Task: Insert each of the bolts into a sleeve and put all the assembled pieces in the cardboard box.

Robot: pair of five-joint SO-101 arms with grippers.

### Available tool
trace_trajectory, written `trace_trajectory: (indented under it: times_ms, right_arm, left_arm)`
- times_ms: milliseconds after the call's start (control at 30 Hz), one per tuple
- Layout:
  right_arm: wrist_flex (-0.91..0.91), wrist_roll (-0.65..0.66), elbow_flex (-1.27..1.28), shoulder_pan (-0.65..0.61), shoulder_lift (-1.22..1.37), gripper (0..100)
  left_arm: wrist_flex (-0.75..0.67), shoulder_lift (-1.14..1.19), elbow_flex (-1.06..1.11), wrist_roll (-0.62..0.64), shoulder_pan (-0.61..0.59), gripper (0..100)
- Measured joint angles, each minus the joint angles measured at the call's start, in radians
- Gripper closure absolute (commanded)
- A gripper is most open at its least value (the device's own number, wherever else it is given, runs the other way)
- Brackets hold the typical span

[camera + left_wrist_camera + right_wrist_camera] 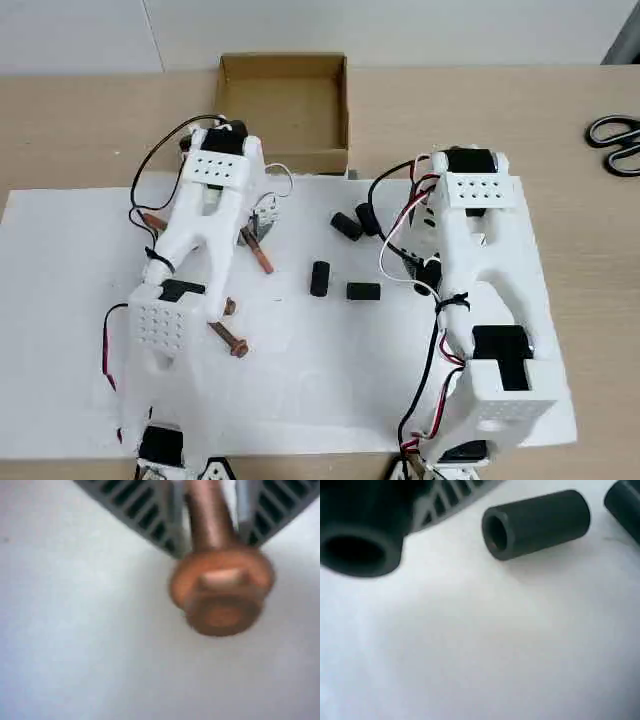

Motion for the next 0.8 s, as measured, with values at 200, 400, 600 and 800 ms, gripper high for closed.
trace_trajectory:
  times_ms: [200,400,600,800]
  right_arm:
    - [0.000,0.000,0.000,0.000,-0.014,99.6]
    - [0.000,0.028,0.000,-0.061,-0.212,99.6]
    - [0.005,0.106,0.000,-0.153,-0.496,99.6]
    - [0.028,0.201,0.028,-0.161,-0.723,99.6]
  left_arm:
    - [-0.021,0.000,0.000,0.003,0.000,100]
    - [0.003,0.003,-0.069,-0.003,0.000,100]
    - [0.058,-0.095,-0.245,-0.080,0.028,100]
    - [0.066,-0.334,-0.262,-0.087,0.081,100]
